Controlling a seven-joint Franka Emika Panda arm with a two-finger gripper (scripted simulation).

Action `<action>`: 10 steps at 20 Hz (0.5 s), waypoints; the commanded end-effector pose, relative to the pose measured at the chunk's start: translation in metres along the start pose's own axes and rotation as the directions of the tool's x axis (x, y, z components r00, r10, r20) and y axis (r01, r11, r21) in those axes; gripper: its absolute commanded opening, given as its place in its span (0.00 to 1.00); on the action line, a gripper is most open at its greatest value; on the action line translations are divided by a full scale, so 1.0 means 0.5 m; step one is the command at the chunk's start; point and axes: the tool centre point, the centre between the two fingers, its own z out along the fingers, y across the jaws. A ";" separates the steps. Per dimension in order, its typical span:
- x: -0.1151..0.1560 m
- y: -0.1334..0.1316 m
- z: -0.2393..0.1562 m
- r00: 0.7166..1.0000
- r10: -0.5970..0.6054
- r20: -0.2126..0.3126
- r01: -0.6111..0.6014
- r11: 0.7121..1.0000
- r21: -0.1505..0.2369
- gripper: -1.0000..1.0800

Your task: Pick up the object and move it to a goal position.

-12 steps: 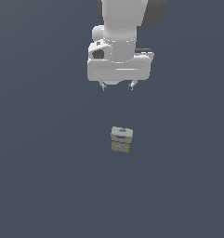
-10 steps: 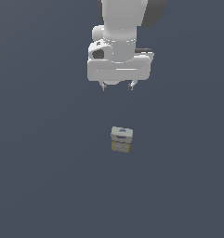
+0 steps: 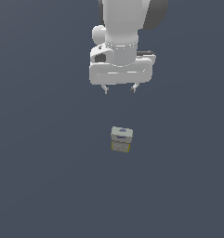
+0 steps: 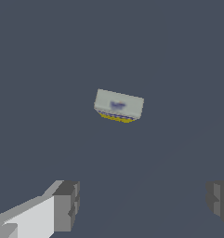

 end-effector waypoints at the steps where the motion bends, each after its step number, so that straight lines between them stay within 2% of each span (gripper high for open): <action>1: 0.001 -0.001 0.000 1.000 0.001 -0.001 -0.001 1.000 0.002 0.96; 10: 0.008 -0.001 0.010 0.998 -0.058 0.002 0.058 0.998 -0.004 0.96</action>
